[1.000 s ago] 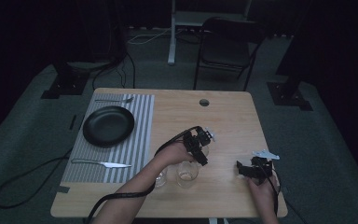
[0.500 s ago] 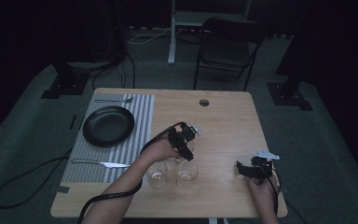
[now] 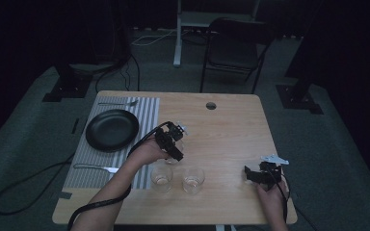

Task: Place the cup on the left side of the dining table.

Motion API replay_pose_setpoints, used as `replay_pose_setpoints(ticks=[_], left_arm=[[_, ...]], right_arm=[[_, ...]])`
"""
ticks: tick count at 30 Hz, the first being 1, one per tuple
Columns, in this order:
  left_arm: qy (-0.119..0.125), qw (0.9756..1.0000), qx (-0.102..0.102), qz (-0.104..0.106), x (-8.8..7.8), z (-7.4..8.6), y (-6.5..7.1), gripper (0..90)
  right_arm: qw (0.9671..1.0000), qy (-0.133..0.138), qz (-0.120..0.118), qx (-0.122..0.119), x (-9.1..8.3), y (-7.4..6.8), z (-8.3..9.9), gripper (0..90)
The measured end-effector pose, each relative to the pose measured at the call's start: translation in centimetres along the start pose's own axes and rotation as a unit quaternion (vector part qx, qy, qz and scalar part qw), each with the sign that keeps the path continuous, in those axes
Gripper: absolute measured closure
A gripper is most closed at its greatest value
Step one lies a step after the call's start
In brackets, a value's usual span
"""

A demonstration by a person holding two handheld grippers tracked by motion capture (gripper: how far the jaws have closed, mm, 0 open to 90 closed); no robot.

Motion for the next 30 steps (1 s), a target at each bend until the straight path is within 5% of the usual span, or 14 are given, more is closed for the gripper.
replay_pose_setpoints(ticks=[14,30], left_arm=[[-0.015,0.9992,-0.036,-0.011,0.1,3.7,-3.4,18.0],[-0.021,0.9953,-0.093,-0.018,-0.1,8.1,-7.1,18.2]], right_arm=[[1.0000,0.000,0.000,0.000,0.0,0.0,0.0,11.7],[1.0000,0.000,0.000,0.000,0.0,0.0,0.0,11.8]])
Point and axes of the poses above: each handheld gripper's, and its own axes: x roughly forward along the jaws, z roughly out of its underside, y roughly to its right, the point moved 9 cm from there along x, roughly forward along the jaws, and after that the axes turned 11 degrees about -y, right-handed, at the moved point
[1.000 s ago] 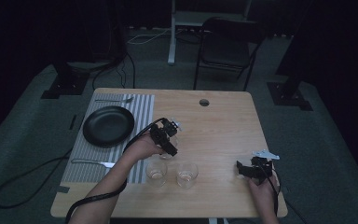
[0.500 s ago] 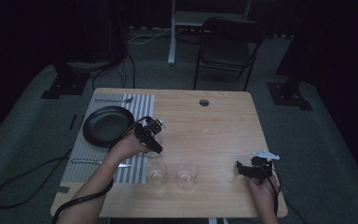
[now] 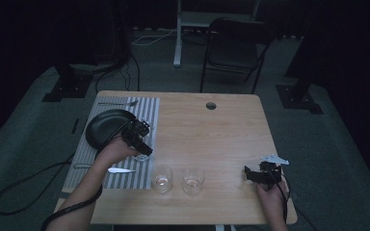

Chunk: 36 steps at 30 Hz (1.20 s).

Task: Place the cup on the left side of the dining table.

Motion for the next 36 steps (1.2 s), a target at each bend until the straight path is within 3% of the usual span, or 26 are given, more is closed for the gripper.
replay_pose_setpoints(ticks=[13,18,24,26,29,34,36], left_arm=[[-0.011,0.9997,-0.019,0.006,1.5,1.8,-1.7,18.2],[0.013,0.9989,-0.040,0.023,1.9,2.1,-2.4,18.0],[0.035,0.9980,-0.050,0.014,2.0,2.4,-2.4,17.0],[0.038,0.9979,-0.050,0.018,2.0,2.4,-2.2,10.9],[0.044,0.9975,-0.054,0.012,1.9,2.5,-2.1,10.8],[0.059,0.9960,-0.064,0.020,1.8,2.7,-2.0,9.0],[0.078,0.9948,-0.062,0.017,1.8,2.9,-2.0,8.3]], right_arm=[[1.0000,0.000,0.000,0.000,0.0,0.0,0.0,11.8],[1.0000,0.000,0.000,0.000,0.0,0.0,0.0,11.8],[1.0000,0.000,0.000,0.000,0.0,0.0,0.0,11.8],[1.0000,0.000,0.000,0.000,0.0,0.0,0.0,11.8],[1.0000,0.000,0.000,0.000,0.0,0.0,0.0,11.8],[1.0000,0.000,0.000,0.000,0.0,0.0,0.0,11.8],[1.0000,0.000,0.000,0.000,0.0,0.0,0.0,11.8]])
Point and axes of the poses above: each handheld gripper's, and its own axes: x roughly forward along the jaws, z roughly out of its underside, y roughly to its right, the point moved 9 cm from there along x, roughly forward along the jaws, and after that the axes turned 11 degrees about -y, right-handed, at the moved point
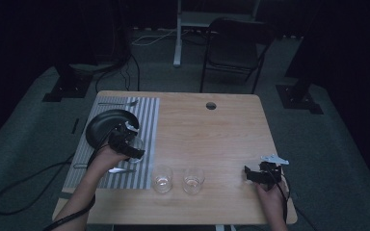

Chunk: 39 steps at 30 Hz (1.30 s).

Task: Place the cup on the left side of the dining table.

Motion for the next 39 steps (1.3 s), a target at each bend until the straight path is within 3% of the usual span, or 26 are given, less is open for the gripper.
replay_pose_setpoints(ticks=[1,2,7,10,13,15,39], left_arm=[[0.000,1.0000,0.000,0.000,0.0,0.0,0.0,0.5],[0.001,0.9998,-0.012,0.015,0.1,0.2,0.2,0.1],[0.022,0.9989,-0.041,0.012,0.2,0.5,-0.2,0.2],[0.026,0.9987,-0.043,0.000,0.3,1.0,-0.4,0.2],[0.030,0.9981,-0.053,0.008,0.3,1.4,-0.4,0.2],[0.026,0.9984,-0.050,-0.001,0.4,1.8,-0.4,0.2],[0.035,0.9972,-0.065,-0.008,0.5,6.0,0.3,0.2]], right_arm=[[1.0000,0.000,0.000,0.000,0.0,0.0,0.0,11.8],[1.0000,0.000,0.000,0.000,0.0,0.0,0.0,11.9],[1.0000,0.000,0.000,0.000,0.0,0.0,0.0,11.8],[1.0000,0.000,0.000,0.000,0.0,0.0,0.0,11.8],[1.0000,0.000,0.000,0.000,0.0,0.0,0.0,11.8],[1.0000,0.000,0.000,0.000,0.0,0.0,0.0,11.8],[1.0000,0.000,0.000,0.000,0.0,0.0,0.0,11.8]])
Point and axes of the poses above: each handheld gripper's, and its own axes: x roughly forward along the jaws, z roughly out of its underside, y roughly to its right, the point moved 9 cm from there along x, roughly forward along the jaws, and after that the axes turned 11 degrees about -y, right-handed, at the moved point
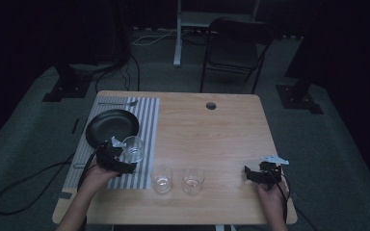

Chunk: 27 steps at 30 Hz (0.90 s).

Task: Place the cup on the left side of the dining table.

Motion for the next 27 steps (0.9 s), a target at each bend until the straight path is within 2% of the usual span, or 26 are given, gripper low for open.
replay_pose_setpoints(ticks=[2,4,8,18,19,21,24,27], left_arm=[[0.000,1.0000,0.000,0.000,0.0,0.0,0.0,0.2],[0.005,1.0000,-0.002,-0.001,0.3,1.0,-0.1,0.2],[0.009,0.9998,-0.020,0.000,0.4,2.1,-0.5,0.2],[0.022,0.9989,-0.040,-0.011,0.1,4.2,-1.2,0.2],[0.026,0.9987,-0.040,-0.015,0.0,4.4,-1.2,0.2],[0.038,0.9977,-0.041,-0.038,-0.2,4.7,-1.5,0.2],[0.046,0.9965,-0.057,-0.040,-0.2,5.3,-1.7,0.2],[0.043,0.9960,-0.068,-0.038,0.0,6.0,-2.0,0.2]], right_arm=[[1.0000,0.000,0.000,0.000,0.0,0.0,0.0,11.8],[1.0000,0.000,0.000,0.000,0.0,0.0,0.0,11.8],[1.0000,0.000,0.000,0.000,0.0,0.0,0.0,11.8],[1.0000,0.000,0.000,0.000,0.0,0.0,0.0,11.8],[1.0000,0.000,0.000,0.000,0.0,0.0,0.0,11.8],[1.0000,0.000,0.000,0.000,0.0,0.0,0.0,11.9],[1.0000,0.000,0.000,0.000,0.0,0.0,0.0,11.8],[1.0000,0.000,0.000,0.000,0.0,0.0,0.0,11.8]])
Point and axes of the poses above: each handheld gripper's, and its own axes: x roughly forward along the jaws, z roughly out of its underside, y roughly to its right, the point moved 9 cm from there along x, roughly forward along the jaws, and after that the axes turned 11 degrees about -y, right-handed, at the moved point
